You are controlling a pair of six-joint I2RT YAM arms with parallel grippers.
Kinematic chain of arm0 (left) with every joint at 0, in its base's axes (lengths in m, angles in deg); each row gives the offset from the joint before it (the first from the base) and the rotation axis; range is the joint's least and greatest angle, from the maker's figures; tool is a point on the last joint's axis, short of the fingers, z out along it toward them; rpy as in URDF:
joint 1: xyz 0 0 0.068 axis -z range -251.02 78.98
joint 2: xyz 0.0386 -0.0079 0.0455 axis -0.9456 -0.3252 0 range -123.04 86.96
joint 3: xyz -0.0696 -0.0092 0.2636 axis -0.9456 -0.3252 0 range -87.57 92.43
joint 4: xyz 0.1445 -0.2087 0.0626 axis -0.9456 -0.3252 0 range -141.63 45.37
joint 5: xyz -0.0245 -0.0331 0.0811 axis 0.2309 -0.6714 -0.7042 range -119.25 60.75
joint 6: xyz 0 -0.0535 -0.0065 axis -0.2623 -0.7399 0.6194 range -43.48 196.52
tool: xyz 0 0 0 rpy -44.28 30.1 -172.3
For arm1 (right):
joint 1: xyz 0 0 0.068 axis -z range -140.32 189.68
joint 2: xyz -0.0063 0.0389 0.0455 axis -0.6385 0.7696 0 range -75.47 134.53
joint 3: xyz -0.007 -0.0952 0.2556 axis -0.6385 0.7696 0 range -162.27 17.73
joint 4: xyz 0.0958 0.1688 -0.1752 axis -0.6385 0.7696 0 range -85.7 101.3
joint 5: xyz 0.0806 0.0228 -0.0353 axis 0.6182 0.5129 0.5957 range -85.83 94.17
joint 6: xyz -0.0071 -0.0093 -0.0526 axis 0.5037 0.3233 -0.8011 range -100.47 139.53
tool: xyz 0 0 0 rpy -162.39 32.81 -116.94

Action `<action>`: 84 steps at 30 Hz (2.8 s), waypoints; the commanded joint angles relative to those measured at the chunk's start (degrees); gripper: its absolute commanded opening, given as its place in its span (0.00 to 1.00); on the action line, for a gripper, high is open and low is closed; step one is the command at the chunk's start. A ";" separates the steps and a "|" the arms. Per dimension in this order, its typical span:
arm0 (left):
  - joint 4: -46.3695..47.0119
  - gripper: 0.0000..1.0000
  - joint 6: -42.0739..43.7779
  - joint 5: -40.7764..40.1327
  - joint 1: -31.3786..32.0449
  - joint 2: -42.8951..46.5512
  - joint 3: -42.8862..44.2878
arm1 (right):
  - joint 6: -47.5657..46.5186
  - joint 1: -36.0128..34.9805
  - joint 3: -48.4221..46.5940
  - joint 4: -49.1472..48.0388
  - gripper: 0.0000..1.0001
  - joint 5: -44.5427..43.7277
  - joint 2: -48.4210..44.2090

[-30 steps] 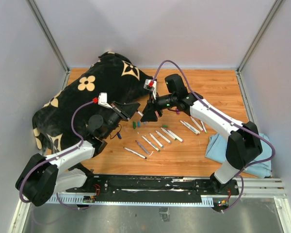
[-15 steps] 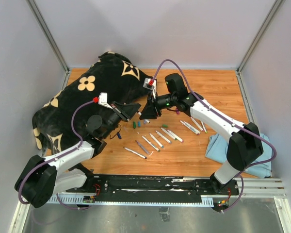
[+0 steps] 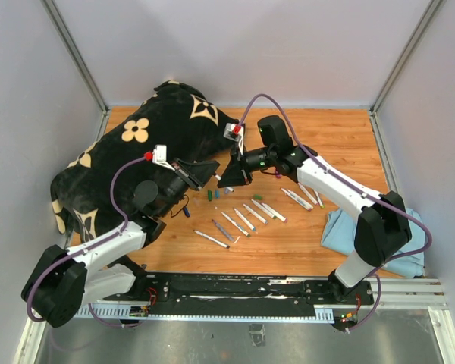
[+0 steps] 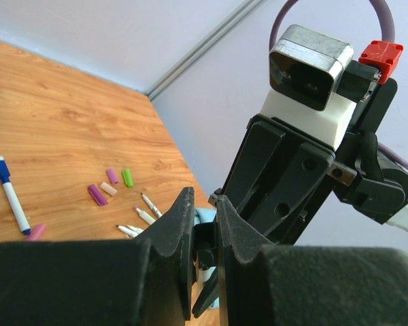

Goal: Open the pen caps
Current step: Open the pen cap from the pen, then place the pen cap at the center of the board.

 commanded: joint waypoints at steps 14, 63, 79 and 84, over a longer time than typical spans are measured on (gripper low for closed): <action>-12.32 0.00 0.25 -9.54 -8.24 15.93 0.00 | -0.24 -5.30 17.44 -6.75 0.01 4.59 -6.87; -61.59 0.06 -6.64 -18.95 -8.27 7.49 -7.90 | 8.30 -31.88 10.99 -3.01 0.15 -48.81 14.38; -61.33 0.27 -6.47 -19.74 -8.28 6.28 -8.28 | 7.33 -31.90 9.22 -0.31 0.23 -51.54 16.77; -61.80 0.35 -6.41 -19.78 -8.28 6.92 -8.19 | 6.98 -31.94 8.76 0.28 0.25 -50.81 16.13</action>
